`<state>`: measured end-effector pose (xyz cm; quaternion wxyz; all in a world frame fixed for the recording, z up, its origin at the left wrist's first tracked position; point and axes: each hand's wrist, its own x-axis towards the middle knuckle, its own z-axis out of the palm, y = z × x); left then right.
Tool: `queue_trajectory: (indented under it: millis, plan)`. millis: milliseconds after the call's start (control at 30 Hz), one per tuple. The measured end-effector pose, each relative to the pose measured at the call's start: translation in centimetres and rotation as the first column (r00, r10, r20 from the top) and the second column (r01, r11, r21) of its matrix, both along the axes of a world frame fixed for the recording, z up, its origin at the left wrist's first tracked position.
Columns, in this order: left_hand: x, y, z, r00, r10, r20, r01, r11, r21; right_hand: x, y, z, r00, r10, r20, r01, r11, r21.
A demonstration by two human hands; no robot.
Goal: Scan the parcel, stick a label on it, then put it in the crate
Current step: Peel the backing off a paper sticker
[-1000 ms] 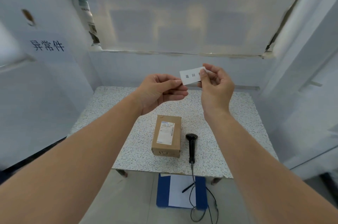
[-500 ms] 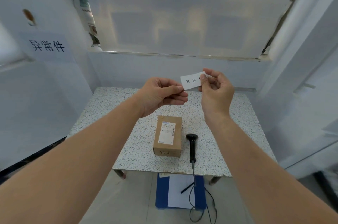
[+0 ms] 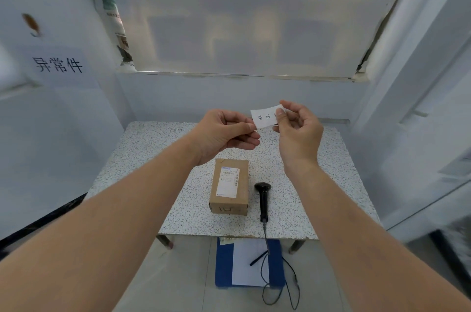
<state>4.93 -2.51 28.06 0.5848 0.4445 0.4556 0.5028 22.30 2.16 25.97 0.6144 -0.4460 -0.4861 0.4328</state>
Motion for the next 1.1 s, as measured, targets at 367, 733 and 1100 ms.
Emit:
queue_trajectory:
  millis: [367, 733, 1100]
  plan:
    - [1.6, -0.3, -0.5, 1.000, -0.022, -0.011, 0.022, 1.000, -0.001, 1.5, -0.5, -0.3, 1.000, -0.023, 0.009, 0.023, 1.000, 0.000]
    - [2.8, -0.1, -0.7, 0.999, -0.030, -0.022, 0.030, 1.000, -0.001, 2.6, -0.5, -0.8, 0.999, -0.033, 0.007, 0.033, 0.999, -0.004]
    - [3.6, 0.1, -1.1, 0.999, -0.010, -0.037, 0.011, 0.999, 0.032, 3.7, -0.4, -1.2, 0.979, 0.056, 0.196, -0.035, 0.993, -0.111]
